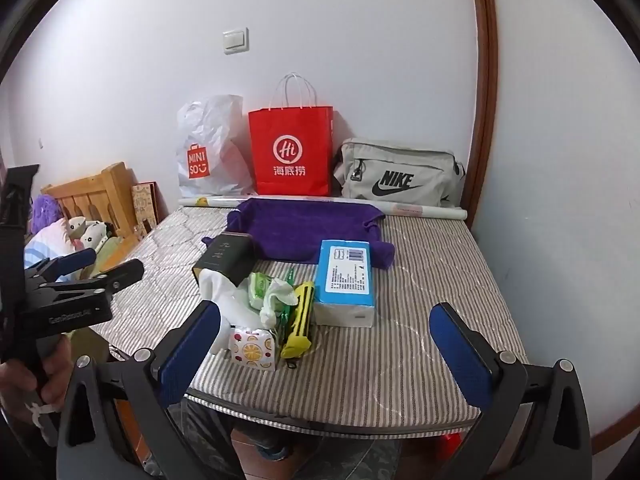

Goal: Organize soft objects

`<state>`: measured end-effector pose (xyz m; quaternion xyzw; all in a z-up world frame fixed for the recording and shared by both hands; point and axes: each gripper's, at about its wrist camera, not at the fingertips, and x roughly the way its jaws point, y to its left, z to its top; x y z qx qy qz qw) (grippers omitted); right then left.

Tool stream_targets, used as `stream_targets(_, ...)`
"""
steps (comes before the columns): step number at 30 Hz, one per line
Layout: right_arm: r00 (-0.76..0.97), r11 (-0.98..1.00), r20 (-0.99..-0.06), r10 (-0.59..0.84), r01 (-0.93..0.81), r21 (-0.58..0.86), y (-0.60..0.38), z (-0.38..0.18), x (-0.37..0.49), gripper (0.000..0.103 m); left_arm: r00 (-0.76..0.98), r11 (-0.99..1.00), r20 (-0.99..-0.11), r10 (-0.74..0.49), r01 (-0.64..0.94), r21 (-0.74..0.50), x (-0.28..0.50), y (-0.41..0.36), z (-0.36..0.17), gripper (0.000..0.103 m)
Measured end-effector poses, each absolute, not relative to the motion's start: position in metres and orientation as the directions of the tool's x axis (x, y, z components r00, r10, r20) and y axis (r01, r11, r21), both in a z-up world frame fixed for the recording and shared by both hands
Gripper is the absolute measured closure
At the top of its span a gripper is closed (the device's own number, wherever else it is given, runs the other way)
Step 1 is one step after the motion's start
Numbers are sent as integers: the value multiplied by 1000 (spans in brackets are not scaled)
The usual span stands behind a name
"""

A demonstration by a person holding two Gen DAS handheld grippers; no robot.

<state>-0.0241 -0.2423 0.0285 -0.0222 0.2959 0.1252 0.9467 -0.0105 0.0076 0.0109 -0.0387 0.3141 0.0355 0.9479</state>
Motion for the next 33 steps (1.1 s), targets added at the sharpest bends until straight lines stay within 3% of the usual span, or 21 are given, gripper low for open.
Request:
stream_targets(8,809,967,-549,210,-254,-5,-235,44,-42,0,800,994,-594,83,-113,-13,-13,5,14,0)
stream_targets(33,827,975,-520,215,-210,68,-251,56,-43,0,782,992,-613,108,-123,18,-6,5,11,0)
